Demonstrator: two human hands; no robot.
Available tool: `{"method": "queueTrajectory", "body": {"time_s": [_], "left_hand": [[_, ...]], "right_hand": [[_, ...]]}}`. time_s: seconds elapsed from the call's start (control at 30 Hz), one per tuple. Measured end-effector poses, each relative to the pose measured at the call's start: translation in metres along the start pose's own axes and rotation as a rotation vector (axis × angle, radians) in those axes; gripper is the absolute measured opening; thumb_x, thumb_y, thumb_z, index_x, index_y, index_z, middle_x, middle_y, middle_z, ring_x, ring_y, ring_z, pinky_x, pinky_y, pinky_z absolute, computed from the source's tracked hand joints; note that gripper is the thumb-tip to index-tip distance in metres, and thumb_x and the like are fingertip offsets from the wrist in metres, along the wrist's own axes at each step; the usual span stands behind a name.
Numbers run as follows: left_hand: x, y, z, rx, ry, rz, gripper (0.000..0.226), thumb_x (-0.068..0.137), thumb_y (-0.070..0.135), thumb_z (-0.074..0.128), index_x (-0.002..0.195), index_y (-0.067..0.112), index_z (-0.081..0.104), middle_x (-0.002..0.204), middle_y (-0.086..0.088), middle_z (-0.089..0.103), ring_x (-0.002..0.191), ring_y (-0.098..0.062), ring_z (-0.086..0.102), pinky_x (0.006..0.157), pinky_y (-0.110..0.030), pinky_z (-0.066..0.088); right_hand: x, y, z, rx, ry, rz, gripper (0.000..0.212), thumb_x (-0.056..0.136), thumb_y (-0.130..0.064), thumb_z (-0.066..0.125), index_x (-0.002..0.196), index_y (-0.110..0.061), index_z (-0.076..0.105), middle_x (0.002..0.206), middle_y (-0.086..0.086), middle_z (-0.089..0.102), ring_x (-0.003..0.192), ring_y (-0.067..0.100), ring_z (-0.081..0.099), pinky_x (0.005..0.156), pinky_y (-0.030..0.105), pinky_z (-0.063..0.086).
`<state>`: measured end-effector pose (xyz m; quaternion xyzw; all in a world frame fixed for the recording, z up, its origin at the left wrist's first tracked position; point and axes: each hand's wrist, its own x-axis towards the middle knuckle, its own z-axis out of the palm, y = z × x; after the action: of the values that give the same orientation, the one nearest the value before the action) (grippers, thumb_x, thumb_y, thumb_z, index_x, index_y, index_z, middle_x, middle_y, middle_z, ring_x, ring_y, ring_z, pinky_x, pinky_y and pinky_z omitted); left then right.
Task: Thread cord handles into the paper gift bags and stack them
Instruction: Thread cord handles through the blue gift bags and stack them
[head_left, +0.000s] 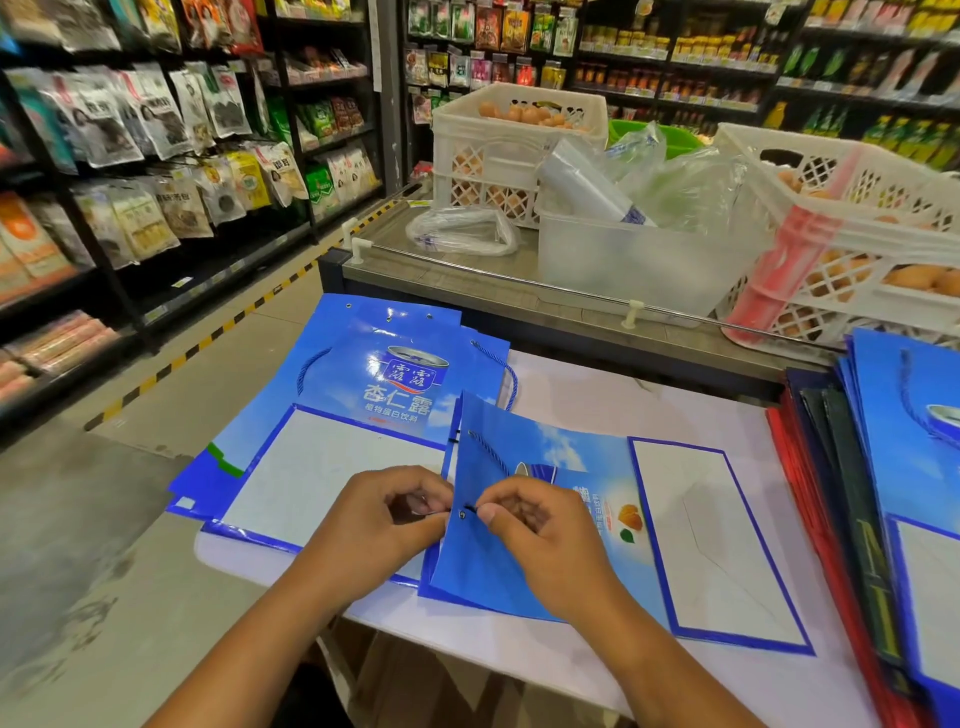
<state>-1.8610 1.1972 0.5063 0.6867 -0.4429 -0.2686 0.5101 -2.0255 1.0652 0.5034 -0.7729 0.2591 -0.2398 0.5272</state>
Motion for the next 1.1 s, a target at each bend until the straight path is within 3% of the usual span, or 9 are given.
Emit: {"method": "queueTrajectory", "body": {"time_s": [0.13,0.23,0.47,0.73,0.87,0.97,1.1], "left_hand": [[0.0,0.0,0.001,0.008,-0.017,0.022,0.011,0.09,0.013,0.078,0.095,0.023,0.08,0.098,0.005,0.076,0.096,-0.022,0.069,0.083,-0.039,0.062],[0.0,-0.002,0.001,0.012,-0.021,0.034,0.011,0.09,0.012,0.079,0.096,0.02,0.079,0.099,0.003,0.076,0.095,-0.024,0.069,0.084,-0.038,0.061],[0.0,-0.002,0.001,-0.021,-0.02,0.048,0.011,0.088,0.011,0.079,0.094,0.02,0.079,0.098,0.002,0.076,0.094,-0.023,0.069,0.083,-0.035,0.061],[0.0,0.0,0.001,-0.055,-0.039,0.072,0.01,0.088,0.005,0.079,0.094,0.013,0.078,0.098,-0.005,0.075,0.09,-0.024,0.067,0.082,-0.035,0.059],[0.001,-0.003,0.0,-0.052,-0.036,0.057,0.009,0.089,0.007,0.079,0.096,0.012,0.076,0.091,-0.007,0.072,0.085,-0.029,0.065,0.079,-0.051,0.059],[0.002,-0.006,-0.003,-0.041,-0.013,0.028,0.016,0.089,0.007,0.079,0.102,0.016,0.076,0.09,-0.009,0.068,0.087,-0.034,0.065,0.079,-0.055,0.059],[0.003,-0.007,-0.004,0.011,-0.006,0.024,0.023,0.088,0.004,0.078,0.102,0.022,0.075,0.087,-0.005,0.067,0.086,-0.024,0.066,0.077,-0.043,0.062]], "right_hand": [[-0.001,0.004,0.0,-0.026,0.001,-0.025,0.011,0.098,-0.02,0.071,0.09,-0.027,0.075,0.08,-0.01,0.071,0.08,0.013,0.07,0.074,0.024,0.058],[-0.002,0.005,0.001,-0.065,-0.004,-0.089,0.01,0.096,-0.017,0.073,0.092,-0.026,0.076,0.084,-0.012,0.073,0.085,0.014,0.071,0.078,0.028,0.059],[-0.004,0.009,0.003,-0.206,0.041,-0.296,0.004,0.093,-0.017,0.076,0.095,-0.021,0.077,0.091,-0.017,0.069,0.09,0.007,0.068,0.077,0.014,0.051],[-0.002,0.012,0.016,-0.425,0.121,-0.613,0.004,0.096,-0.007,0.07,0.096,-0.01,0.073,0.097,-0.003,0.065,0.09,0.01,0.061,0.081,0.02,0.051],[-0.005,0.013,0.016,-0.401,0.087,-0.58,0.012,0.1,-0.012,0.065,0.106,-0.012,0.076,0.102,-0.004,0.065,0.095,0.008,0.062,0.085,0.016,0.05],[-0.006,0.013,0.014,-0.319,0.064,-0.512,0.015,0.101,-0.012,0.064,0.11,-0.015,0.076,0.104,-0.007,0.067,0.097,0.004,0.063,0.086,0.017,0.051],[-0.005,0.013,0.015,-0.337,0.037,-0.464,0.008,0.102,-0.022,0.065,0.104,-0.02,0.072,0.1,-0.012,0.066,0.093,0.0,0.061,0.082,0.013,0.049]]}}
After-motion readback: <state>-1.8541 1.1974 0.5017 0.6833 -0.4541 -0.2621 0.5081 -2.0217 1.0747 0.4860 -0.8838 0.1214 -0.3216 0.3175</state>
